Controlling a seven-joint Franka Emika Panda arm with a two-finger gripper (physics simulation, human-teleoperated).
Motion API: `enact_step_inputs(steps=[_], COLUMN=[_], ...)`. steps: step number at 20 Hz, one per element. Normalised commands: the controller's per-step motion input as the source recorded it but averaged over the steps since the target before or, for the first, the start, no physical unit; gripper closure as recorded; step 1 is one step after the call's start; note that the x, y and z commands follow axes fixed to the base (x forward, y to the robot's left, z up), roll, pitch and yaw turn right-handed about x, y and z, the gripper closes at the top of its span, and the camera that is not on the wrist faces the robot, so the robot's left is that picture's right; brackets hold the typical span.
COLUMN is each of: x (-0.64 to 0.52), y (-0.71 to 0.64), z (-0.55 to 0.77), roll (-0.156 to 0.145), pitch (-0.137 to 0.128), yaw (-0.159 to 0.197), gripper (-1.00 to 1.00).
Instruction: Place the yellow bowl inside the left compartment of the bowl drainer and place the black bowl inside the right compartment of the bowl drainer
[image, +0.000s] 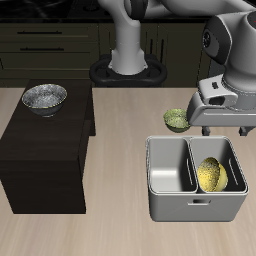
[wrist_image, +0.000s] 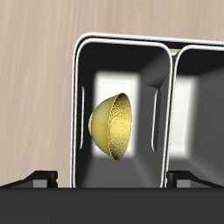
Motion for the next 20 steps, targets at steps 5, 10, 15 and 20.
enact_step_inputs(steps=[5, 10, 15, 20], x=[-0.25, -0.27, -0.25, -0.08], y=[-0.25, -0.28, -0.23, -0.05], z=[0.45, 0.38, 0.28, 0.14], roll=[0.032, 0.016, 0.006, 0.003], pitch=[-0.065, -0.050, -0.014, -0.036], yaw=[-0.005, 0.016, -0.004, 0.018], gripper=[-1.00, -1.00, -1.00, -1.00])
